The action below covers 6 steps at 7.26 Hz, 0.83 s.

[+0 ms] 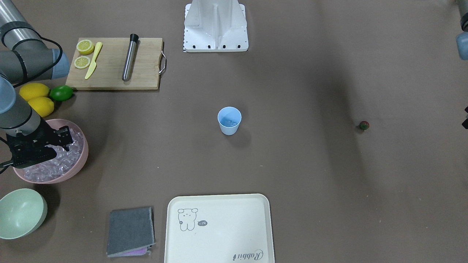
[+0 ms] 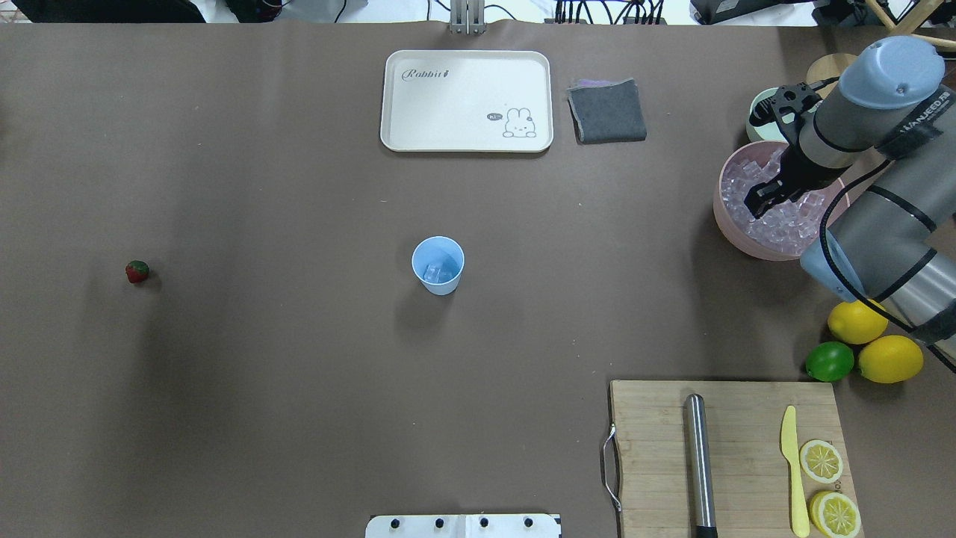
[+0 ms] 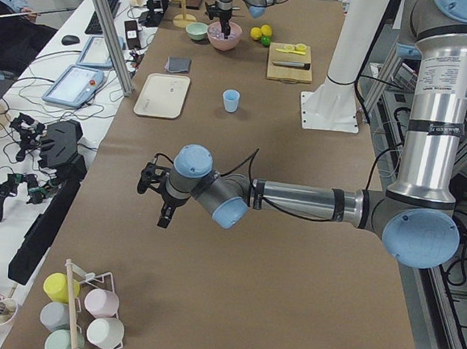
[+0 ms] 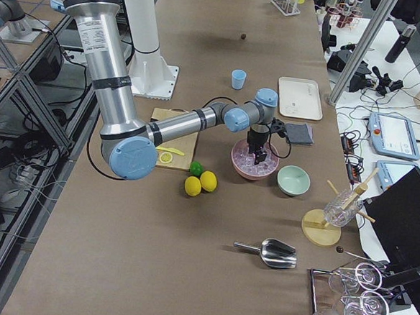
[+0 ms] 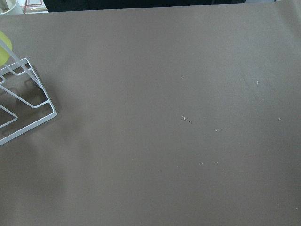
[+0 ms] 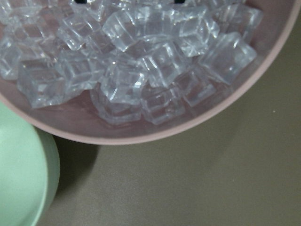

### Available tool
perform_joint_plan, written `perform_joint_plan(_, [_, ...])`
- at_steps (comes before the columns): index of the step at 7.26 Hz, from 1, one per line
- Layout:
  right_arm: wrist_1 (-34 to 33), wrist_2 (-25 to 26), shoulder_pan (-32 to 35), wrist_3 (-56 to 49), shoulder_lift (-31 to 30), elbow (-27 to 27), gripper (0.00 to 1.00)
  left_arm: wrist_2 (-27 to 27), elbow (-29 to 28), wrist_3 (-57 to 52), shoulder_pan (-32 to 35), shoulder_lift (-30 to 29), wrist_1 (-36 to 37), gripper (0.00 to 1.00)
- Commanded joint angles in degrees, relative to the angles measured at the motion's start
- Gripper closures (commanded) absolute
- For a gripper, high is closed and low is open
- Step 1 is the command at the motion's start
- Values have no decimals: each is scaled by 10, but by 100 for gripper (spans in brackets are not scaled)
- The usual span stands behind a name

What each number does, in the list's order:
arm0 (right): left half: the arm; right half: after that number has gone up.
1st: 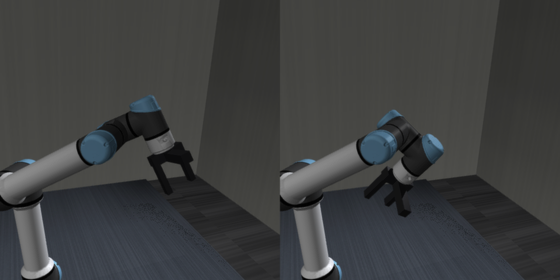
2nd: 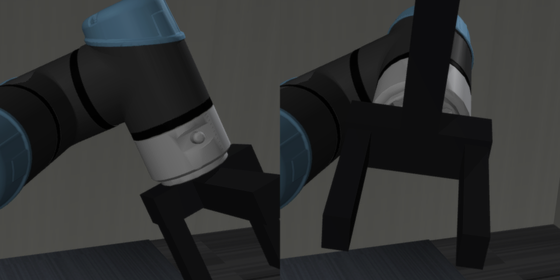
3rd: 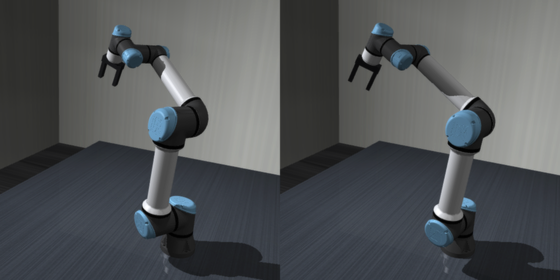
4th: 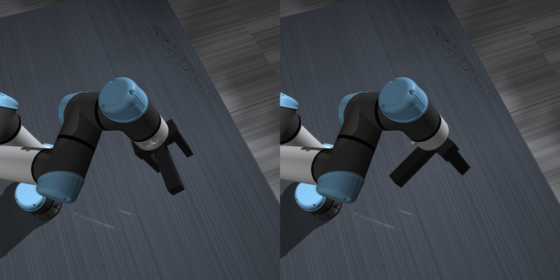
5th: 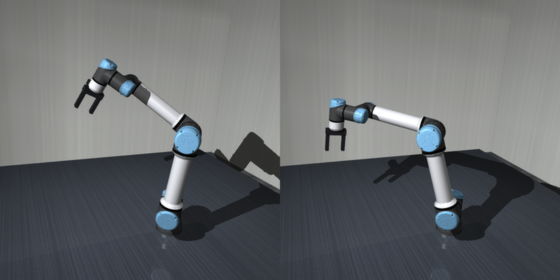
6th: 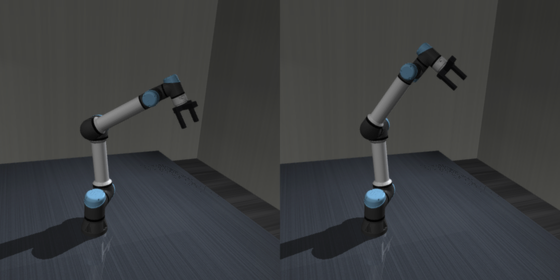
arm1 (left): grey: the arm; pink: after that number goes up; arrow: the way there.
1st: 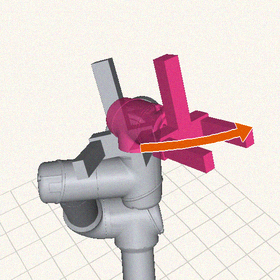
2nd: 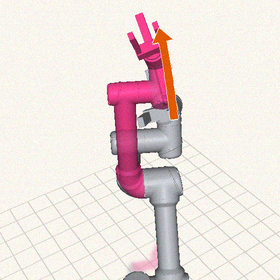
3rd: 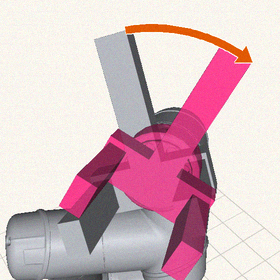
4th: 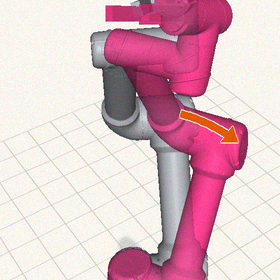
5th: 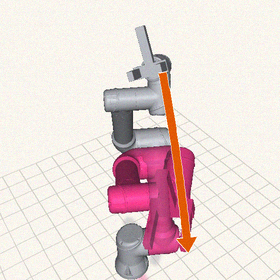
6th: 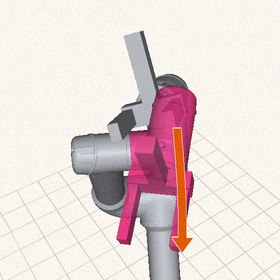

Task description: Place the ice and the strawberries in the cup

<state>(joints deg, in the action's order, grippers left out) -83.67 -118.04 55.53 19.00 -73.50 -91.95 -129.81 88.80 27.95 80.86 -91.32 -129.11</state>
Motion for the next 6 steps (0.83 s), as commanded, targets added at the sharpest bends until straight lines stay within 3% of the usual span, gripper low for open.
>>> perform_joint_plan(1, [0,3,1,1,-5,-2,31,0,1,0,0,1,0,3])
perform_joint_plan(6, [0,3,1,2,-23,-8,25,0,4,3,0,3,-6,3])
